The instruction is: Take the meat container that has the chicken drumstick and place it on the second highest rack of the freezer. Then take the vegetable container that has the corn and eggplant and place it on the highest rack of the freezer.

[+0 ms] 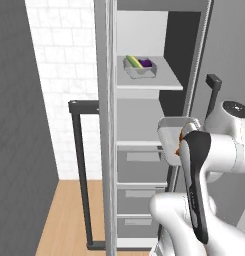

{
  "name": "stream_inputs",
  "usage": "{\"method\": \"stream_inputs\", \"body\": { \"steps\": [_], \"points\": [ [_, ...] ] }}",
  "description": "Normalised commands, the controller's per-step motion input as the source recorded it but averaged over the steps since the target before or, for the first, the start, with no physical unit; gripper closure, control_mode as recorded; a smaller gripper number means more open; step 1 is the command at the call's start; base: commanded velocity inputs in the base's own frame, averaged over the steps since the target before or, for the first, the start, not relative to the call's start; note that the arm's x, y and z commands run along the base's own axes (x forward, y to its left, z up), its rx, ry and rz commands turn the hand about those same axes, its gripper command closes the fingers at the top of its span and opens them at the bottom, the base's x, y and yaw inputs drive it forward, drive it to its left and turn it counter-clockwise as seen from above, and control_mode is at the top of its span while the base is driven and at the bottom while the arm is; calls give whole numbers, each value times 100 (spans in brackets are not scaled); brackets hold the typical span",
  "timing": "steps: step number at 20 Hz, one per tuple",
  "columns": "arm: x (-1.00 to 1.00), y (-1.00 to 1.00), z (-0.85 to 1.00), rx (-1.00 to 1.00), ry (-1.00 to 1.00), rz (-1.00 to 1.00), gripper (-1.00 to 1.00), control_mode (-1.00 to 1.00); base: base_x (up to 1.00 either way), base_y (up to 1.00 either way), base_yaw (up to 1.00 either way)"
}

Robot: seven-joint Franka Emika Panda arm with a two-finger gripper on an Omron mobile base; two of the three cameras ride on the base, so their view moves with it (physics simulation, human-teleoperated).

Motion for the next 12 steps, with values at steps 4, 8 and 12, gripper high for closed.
{"method": "stream_inputs", "body": {
  "steps": [4,8,12],
  "points": [
    [53,24,-35,-3,2,4,100,-100,0,0,0],
    [63,2,-15,0,0,0,100,-100,0,0,0],
    [69,0,-11,0,-1,-1,100,-100,0,0,0]
  ]
}}
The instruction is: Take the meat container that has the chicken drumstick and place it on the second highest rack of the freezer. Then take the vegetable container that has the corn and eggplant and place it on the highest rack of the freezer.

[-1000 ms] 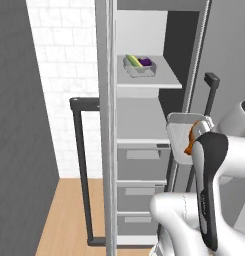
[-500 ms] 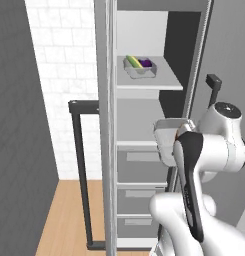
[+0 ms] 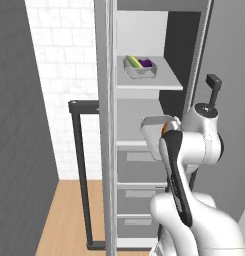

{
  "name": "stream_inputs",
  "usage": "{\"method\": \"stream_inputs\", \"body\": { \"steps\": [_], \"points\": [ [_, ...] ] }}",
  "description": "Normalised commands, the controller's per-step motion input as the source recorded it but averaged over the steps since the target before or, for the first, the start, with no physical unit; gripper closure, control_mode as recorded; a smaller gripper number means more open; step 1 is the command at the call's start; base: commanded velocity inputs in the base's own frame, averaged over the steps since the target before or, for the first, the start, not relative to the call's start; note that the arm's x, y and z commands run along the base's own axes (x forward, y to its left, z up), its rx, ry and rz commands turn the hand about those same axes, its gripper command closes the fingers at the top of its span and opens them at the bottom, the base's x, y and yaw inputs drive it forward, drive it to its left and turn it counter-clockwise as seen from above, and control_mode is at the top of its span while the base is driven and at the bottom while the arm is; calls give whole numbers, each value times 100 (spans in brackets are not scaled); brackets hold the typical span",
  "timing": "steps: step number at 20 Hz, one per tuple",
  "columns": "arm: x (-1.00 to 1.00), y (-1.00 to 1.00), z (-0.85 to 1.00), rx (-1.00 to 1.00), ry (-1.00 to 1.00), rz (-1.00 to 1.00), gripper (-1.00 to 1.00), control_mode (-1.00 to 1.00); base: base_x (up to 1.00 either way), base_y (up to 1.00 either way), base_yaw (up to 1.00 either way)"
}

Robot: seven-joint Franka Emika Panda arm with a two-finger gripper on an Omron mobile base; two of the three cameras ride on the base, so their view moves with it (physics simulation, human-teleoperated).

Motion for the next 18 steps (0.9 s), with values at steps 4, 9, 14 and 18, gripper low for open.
{"method": "stream_inputs", "body": {
  "steps": [4,9,14,18],
  "points": [
    [49,-21,-2,0,0,-7,100,-100,0,0,0],
    [27,-34,-2,0,0,-14,100,-100,0,0,0],
    [50,-6,-16,0,0,-7,100,-100,0,0,0],
    [68,0,-36,0,0,-1,100,-100,0,0,0]
  ]
}}
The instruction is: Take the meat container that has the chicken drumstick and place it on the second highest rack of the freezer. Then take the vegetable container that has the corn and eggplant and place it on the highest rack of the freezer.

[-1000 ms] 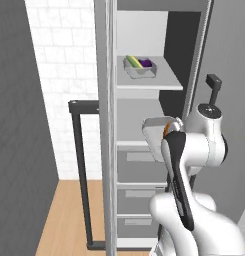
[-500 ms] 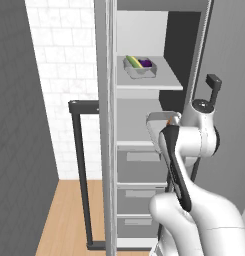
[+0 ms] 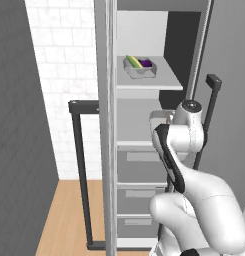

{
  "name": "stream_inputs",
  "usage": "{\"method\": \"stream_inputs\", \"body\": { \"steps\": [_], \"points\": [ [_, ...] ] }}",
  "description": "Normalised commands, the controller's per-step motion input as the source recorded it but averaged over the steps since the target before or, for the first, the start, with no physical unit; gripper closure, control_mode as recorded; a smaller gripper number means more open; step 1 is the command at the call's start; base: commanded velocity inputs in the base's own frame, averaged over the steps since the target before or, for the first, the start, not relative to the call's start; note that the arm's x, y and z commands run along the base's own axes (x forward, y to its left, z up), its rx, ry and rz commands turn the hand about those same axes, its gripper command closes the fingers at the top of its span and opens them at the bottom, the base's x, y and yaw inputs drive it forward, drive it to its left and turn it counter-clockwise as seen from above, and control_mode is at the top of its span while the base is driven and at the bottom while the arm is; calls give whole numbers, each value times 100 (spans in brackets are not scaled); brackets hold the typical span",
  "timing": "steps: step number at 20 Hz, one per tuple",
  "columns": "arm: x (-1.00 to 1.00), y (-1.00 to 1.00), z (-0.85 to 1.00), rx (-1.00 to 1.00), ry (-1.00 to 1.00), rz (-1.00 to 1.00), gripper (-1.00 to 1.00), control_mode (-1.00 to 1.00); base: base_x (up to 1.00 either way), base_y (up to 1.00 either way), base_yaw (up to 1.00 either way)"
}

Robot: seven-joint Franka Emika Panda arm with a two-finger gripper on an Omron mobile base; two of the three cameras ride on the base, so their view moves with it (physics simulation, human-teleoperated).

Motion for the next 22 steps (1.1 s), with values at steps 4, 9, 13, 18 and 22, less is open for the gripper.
{"method": "stream_inputs", "body": {
  "steps": [4,9,13,18,22],
  "points": [
    [61,0,-39,0,0,0,100,-100,0,0,0],
    [63,0,-29,0,0,0,100,-100,0,0,0],
    [70,0,-11,0,0,0,100,-100,0,0,0],
    [69,0,0,0,3,0,100,-100,0,0,0],
    [62,0,0,0,0,-1,100,-100,0,0,0]
  ]
}}
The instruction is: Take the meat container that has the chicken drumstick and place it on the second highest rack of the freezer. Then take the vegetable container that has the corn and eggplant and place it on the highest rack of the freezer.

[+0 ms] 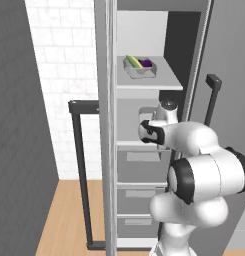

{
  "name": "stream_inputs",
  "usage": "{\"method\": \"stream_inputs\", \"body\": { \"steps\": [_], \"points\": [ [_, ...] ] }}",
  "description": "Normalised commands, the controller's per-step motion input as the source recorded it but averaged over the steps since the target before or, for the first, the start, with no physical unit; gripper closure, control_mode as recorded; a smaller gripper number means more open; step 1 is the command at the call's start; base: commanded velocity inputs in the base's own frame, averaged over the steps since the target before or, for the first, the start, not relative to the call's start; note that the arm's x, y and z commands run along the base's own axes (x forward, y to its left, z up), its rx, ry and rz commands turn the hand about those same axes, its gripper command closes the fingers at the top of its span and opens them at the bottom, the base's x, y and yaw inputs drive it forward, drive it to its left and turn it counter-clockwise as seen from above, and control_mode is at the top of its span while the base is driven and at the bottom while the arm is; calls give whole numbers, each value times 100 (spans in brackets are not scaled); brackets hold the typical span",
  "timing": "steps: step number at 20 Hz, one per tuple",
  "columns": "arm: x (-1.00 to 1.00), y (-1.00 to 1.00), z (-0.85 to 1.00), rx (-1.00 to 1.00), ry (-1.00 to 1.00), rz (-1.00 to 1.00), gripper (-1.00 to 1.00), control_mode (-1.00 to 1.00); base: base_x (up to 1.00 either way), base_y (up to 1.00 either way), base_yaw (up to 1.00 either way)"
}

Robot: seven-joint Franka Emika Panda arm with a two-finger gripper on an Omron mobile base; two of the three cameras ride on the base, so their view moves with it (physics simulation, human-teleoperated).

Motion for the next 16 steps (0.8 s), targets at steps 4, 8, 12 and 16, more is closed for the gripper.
{"method": "stream_inputs", "body": {
  "steps": [4,8,12,16],
  "points": [
    [53,-8,-6,0,1,-4,100,-100,0,0,0],
    [48,-18,-23,0,4,-7,100,-100,0,0,0],
    [44,-12,-28,0,4,-7,100,-100,0,0,0],
    [56,-1,-32,0,4,-7,100,-100,0,0,0]
  ]
}}
